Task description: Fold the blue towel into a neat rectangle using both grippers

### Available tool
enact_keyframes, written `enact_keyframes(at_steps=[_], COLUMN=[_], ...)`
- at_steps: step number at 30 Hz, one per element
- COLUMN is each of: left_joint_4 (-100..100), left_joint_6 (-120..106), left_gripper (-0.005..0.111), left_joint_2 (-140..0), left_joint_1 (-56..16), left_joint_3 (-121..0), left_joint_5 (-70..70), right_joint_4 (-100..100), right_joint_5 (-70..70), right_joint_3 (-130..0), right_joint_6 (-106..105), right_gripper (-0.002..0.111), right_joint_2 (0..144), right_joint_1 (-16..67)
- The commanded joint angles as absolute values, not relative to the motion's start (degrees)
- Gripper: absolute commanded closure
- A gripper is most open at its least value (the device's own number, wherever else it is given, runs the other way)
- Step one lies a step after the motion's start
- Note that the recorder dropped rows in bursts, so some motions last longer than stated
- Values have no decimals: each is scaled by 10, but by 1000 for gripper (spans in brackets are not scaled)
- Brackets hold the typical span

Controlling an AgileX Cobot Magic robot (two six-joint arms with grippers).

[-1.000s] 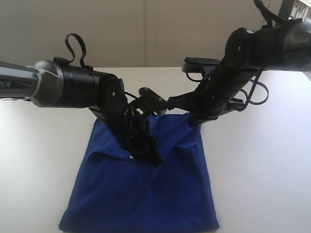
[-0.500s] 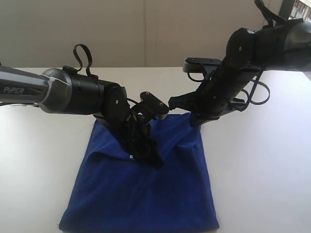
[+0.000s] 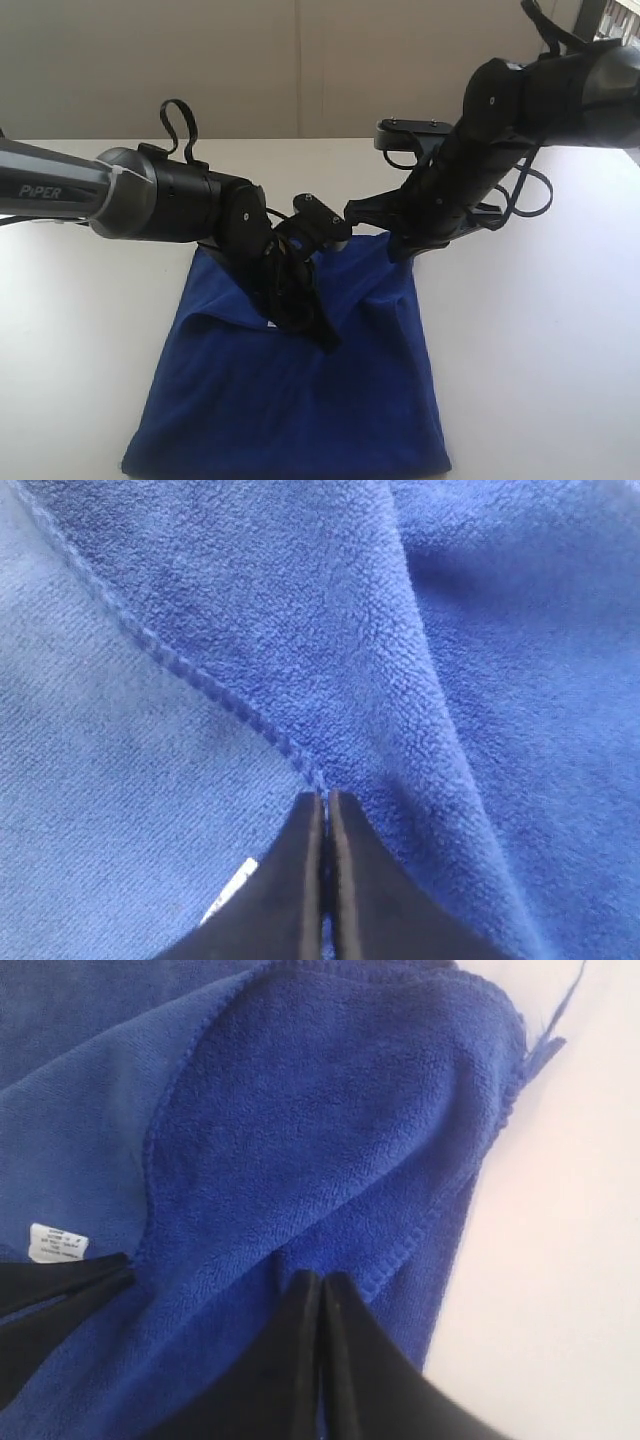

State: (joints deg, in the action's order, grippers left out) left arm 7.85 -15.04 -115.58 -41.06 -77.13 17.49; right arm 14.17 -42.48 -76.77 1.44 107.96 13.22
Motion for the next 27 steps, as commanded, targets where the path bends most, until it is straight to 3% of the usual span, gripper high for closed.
enact_keyframes(at_steps=[1,7,17,25,27], left_joint_4=[57,-109,-114,-114,-114], left_joint_6=[-152,-39,-30,-29,-25], left_gripper=[107,107,107,107,101], left_joint_2=[-1146,-1084,-1122,-1171,-1174], left_joint_1=[-413,-378,-252,-250,-250], left_joint_3=[-776,-813,-826,-826,-826], left_joint_5=[195,211,128,124,125], right_joint_4=[141,138,138,138,138], right_joint_5=[-417,-423,-428,-428,-428], right_joint_3=[-765,-765,-765,-765,-765], right_joint_6=[16,16,16,16,16], right_gripper=[108,108,108,108,108], right_joint_2=[1074,1074,1074,1074,1074], right_joint_1=[129,129,129,129,129])
